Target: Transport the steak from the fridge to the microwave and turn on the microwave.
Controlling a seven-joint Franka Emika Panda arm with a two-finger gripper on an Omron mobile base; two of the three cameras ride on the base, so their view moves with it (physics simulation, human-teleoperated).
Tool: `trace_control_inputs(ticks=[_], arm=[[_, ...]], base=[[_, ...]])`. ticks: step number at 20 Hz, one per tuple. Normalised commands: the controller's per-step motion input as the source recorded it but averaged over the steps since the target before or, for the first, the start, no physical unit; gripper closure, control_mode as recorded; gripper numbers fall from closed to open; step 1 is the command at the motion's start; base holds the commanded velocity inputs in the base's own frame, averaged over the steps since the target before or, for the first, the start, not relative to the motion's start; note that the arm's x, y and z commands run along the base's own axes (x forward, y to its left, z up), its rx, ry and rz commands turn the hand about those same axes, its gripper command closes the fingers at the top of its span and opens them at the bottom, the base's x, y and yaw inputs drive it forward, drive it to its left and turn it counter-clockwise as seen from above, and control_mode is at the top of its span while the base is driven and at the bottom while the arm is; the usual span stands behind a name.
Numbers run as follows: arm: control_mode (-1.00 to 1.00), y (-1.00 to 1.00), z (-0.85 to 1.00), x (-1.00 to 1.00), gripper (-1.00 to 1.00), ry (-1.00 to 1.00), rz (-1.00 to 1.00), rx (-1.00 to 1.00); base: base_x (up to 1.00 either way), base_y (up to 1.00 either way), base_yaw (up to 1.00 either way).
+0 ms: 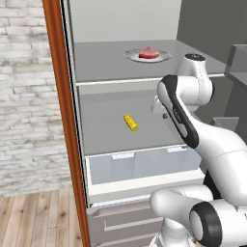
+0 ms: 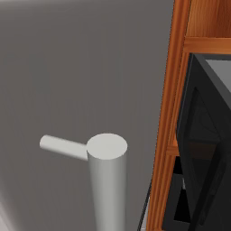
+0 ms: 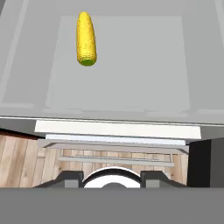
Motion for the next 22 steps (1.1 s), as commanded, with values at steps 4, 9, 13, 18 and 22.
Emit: trace_control_inputs(ticks=[4, 9, 13, 18, 22], arm=[[-1.0, 0.0, 0.06, 0.0, -1.0, -0.08, 0.0, 0.01], [-1.0, 0.0, 0.29, 0.0, -1.0, -0.26, 0.0, 0.0], [-1.0, 0.0, 0.47, -0.01, -1.0, -0.23, -0.06, 0.0], [-1.0, -0.02, 0.61, 0.0, -1.0, -0.15, -0.14, 0.04], [-1.0, -0.09, 0.63, 0.0, -1.0, -0.11, -0.13, 0.07]], base=[[0.0, 0.0, 0.0], [0.0, 0.0, 0.0], [0.0, 0.0, 0.0], [0.0, 0.0, 0.0], [0.0, 0.0, 0.0]])
